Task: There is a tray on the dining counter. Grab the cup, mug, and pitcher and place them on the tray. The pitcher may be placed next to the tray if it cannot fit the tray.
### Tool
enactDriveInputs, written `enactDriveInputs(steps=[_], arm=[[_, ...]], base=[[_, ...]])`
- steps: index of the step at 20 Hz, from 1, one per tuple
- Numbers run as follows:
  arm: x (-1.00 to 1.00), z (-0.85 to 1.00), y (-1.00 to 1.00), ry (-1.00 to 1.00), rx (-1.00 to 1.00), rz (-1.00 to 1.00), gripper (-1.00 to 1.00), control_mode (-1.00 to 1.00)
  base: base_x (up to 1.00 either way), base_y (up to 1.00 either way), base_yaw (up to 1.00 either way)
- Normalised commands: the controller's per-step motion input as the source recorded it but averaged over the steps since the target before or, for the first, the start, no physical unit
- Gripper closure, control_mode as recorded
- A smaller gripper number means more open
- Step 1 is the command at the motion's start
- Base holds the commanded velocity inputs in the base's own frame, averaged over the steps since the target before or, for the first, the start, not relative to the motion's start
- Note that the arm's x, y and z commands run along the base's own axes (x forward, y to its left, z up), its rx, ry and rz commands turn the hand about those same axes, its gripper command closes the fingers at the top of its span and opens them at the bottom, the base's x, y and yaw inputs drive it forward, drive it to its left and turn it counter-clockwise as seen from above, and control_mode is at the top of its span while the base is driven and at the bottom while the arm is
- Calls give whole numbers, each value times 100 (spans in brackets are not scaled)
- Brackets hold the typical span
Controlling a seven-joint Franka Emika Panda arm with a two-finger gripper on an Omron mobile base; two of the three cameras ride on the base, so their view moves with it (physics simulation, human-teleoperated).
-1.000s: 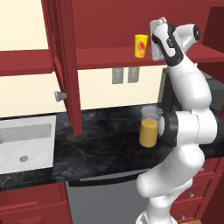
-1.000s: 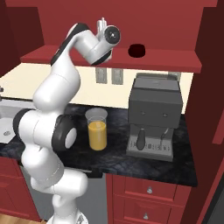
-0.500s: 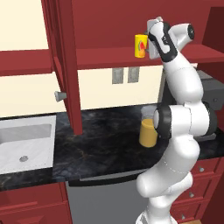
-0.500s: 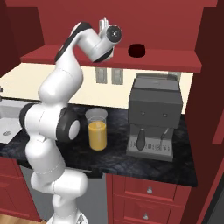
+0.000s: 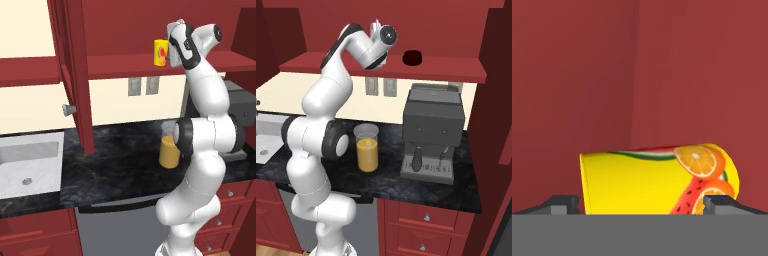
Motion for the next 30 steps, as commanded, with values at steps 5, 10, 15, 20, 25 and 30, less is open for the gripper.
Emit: enactDriveInputs(steps=[5, 10, 15, 20, 25, 30], arm=[[8, 0, 0, 2, 0, 1, -100, -100], [19, 0, 0, 0, 0, 0, -100, -100], [15, 0, 0, 0, 0, 0, -100, -100], [0, 0, 0, 10, -1, 3, -100, -100], [0, 0, 0, 15, -3, 5, -100, -100], [0, -3, 0, 11, -2, 5, -100, -100]], base=[[0, 0, 0], [0, 0, 0], [0, 0, 0], [0, 0, 0], [0, 0, 0], [0, 0, 0]])
